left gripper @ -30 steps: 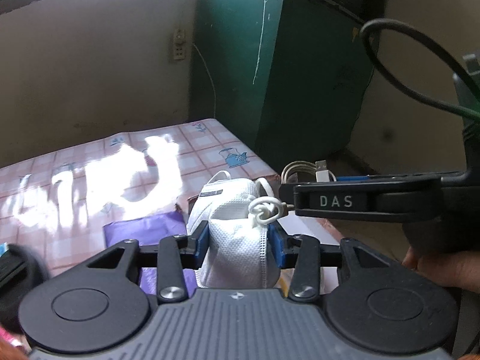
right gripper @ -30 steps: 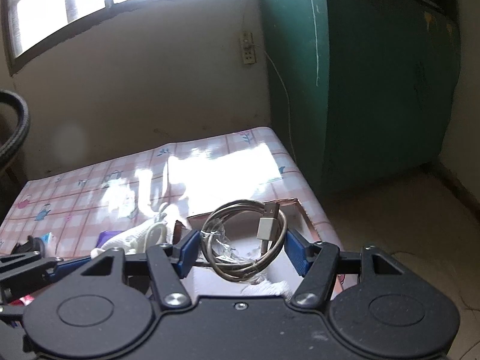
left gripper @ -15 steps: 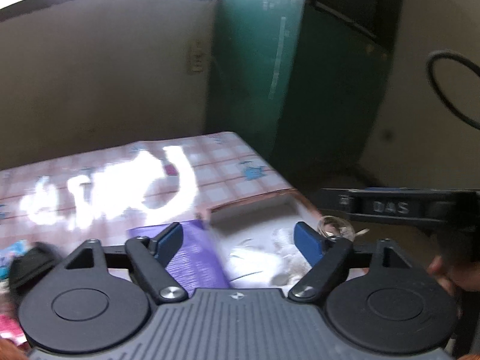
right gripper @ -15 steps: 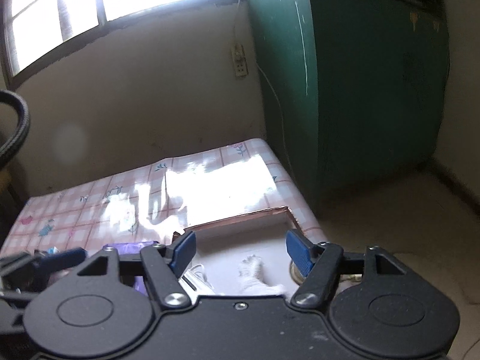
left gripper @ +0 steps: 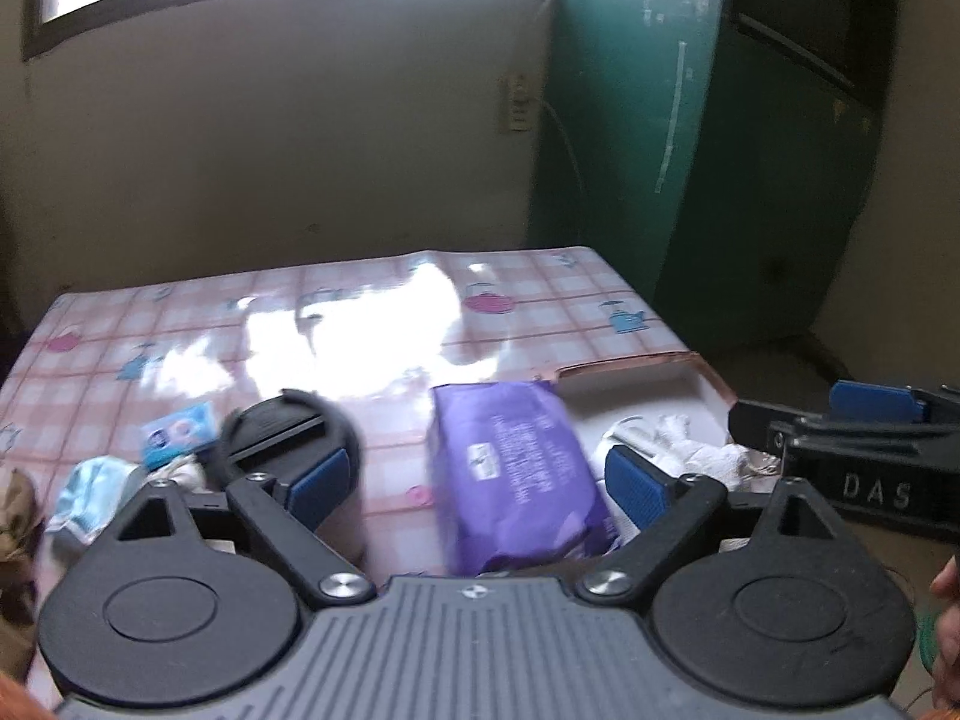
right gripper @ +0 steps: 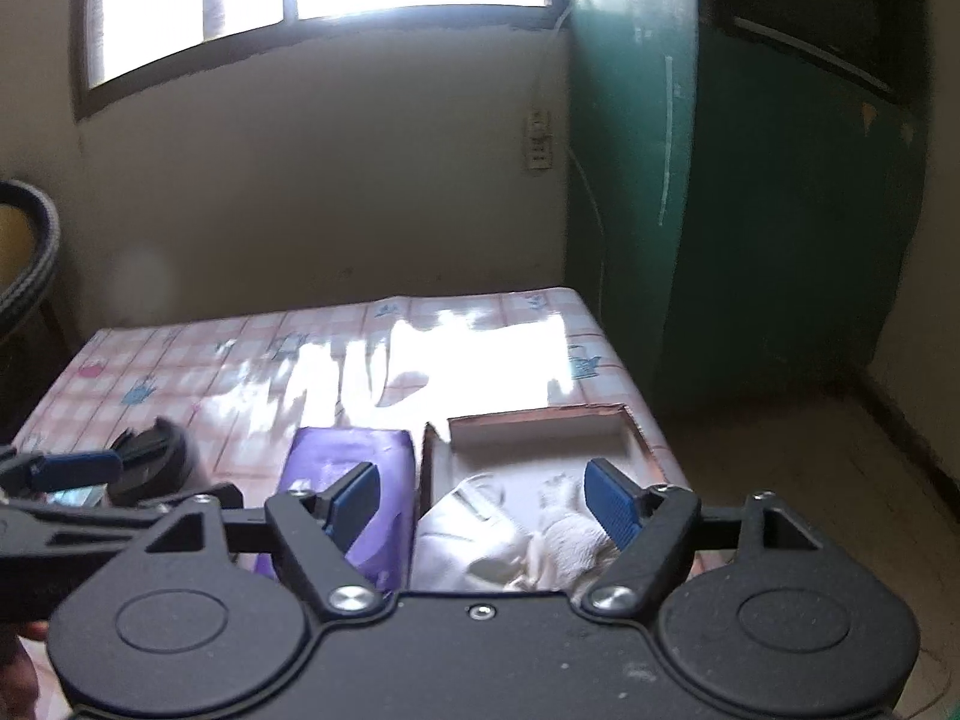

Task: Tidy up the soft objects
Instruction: 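Move both open tools back over the pile of items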

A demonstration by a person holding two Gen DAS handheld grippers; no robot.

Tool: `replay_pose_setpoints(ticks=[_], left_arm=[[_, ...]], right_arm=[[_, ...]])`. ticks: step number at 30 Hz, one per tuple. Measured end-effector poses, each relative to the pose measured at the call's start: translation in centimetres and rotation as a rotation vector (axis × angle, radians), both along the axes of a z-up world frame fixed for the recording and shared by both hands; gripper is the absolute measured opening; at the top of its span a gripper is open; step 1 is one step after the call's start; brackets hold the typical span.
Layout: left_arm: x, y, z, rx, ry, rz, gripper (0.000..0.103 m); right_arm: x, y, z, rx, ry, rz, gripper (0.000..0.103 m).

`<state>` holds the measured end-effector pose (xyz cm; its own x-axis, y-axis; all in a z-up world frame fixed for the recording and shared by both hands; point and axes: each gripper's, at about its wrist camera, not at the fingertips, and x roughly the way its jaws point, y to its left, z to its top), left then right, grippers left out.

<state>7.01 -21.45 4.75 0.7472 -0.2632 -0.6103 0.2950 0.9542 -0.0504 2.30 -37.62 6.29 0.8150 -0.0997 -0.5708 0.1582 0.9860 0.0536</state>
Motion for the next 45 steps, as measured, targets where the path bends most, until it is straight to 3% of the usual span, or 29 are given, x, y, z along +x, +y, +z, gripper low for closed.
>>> replay_pose_setpoints(ticks=[21, 45], left_arm=[[-2.2, 8.4, -0.2, 0.042, 0.016, 0.146, 0.095], [-3.6, 16.8, -1.3, 0.041, 0.052, 0.294, 0.095]], right_arm=[[-0.3, 10.1, -1.0, 0.013, 0.02, 0.116, 0.089], [0.6, 18.4, -2.1, 0.041, 0.044, 0.256, 0.089]])
